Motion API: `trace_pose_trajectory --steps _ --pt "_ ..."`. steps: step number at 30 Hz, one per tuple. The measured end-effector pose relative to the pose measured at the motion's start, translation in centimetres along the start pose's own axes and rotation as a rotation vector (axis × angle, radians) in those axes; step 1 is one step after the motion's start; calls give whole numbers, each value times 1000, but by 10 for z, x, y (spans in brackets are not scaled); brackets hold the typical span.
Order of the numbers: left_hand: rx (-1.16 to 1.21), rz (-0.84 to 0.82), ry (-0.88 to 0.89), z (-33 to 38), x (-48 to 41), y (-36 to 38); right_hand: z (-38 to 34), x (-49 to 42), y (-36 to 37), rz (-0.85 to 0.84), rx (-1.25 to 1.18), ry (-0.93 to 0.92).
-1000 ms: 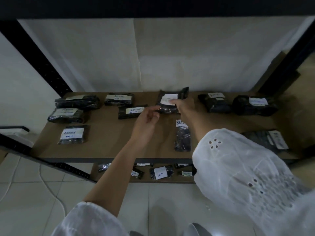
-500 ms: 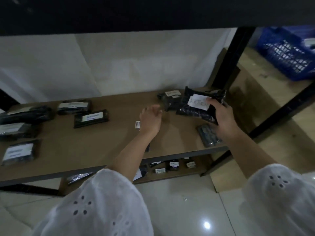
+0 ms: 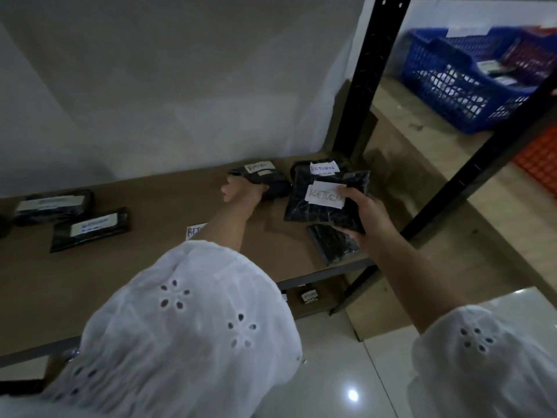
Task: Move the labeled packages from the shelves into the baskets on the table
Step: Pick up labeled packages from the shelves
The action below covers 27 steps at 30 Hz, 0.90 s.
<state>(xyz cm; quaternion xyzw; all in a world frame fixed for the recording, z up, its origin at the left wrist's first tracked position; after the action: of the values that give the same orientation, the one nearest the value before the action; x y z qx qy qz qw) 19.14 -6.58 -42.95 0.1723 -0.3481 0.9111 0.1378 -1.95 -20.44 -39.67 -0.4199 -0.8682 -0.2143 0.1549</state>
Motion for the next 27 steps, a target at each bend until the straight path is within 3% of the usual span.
trace_pose_trajectory --steps 4,7,12,20,27 --pt "265 -135 12 -4 -2 -5 1 5 3 -4 -6 35" --pt "507 -262 -117 -10 16 -10 -1 15 4 4 -37 80" --pt "696 -322 -221 -21 55 -46 -12 50 15 -13 -100 160" --pt "755 -355 -269 -45 189 -126 -34 154 34 -204 -195 298" --pt "745 -314 -279 -69 305 -163 -43 249 18 -220 -278 290"
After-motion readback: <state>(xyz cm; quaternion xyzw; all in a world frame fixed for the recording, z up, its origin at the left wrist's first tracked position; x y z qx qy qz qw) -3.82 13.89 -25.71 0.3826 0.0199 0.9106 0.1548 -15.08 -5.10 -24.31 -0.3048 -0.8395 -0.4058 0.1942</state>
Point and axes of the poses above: each hand's wrist, its own x-axis away from the middle knuckle, its own y-axis out of the palm, z = x × y, the point moved 6 cm from there along -x, towards the middle knuckle, and after that the axes turned 2 degrees about -x, right-handed, at the moved point
